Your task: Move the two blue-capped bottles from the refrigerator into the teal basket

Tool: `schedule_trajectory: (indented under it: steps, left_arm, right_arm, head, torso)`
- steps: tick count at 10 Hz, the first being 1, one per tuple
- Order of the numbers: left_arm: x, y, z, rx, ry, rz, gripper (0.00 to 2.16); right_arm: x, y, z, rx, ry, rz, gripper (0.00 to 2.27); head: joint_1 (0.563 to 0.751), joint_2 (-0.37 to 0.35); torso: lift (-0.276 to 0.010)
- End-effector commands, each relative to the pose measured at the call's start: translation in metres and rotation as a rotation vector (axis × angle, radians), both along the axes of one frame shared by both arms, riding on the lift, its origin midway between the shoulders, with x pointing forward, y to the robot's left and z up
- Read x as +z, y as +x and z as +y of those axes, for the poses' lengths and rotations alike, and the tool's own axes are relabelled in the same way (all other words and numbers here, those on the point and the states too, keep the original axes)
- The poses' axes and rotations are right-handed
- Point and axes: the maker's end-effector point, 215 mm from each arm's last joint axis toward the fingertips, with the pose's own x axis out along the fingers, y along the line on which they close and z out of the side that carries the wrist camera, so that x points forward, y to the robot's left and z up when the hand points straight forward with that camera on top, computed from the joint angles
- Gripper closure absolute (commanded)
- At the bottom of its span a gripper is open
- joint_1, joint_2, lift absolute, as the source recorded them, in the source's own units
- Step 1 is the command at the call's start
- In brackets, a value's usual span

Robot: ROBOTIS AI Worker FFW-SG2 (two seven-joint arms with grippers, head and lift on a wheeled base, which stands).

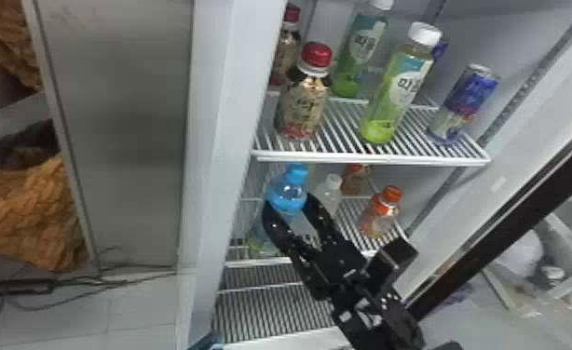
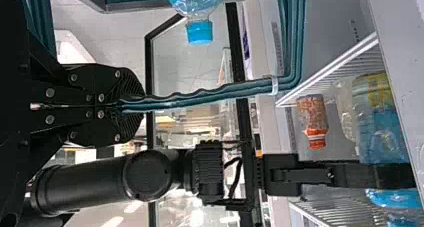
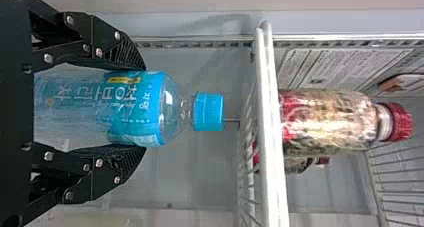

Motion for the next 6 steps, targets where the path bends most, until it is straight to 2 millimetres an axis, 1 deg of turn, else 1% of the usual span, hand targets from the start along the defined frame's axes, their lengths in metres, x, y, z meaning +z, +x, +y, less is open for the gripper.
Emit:
schedule_trajectory:
  steps: [1,3,5,6]
  left_arm:
    - [0.0,0.0,0.0,-0.001,0.001,0.001,1.16]
    - [-0.001,-0.001,0.0,-0.001,0.001,0.004,1.16]
    - [-0.001,-0.002,0.001,0.001,0.001,0.006,1.16]
    - [-0.002,-0.003,0.001,0.001,0.001,0.008,1.16]
  right_arm:
    - [0.01,-0.017,-0.004,-0.005,-0.006,0.007,0.63]
    - [0.013,-0.036,-0.009,0.004,-0.013,0.039,0.63]
    - [0.023,-0.057,-0.009,0.015,-0.016,0.068,0.63]
    - [0.023,-0.066,-0.005,0.034,-0.02,0.096,0.63]
  head:
    - [0.695,-0.35]
    - [0.695,-0.35]
    - [0.695,-0.35]
    - [0.695,-0.35]
  torso:
    - [-0.166]
    - [-0.166]
    - [-0.166]
    - [-0.166]
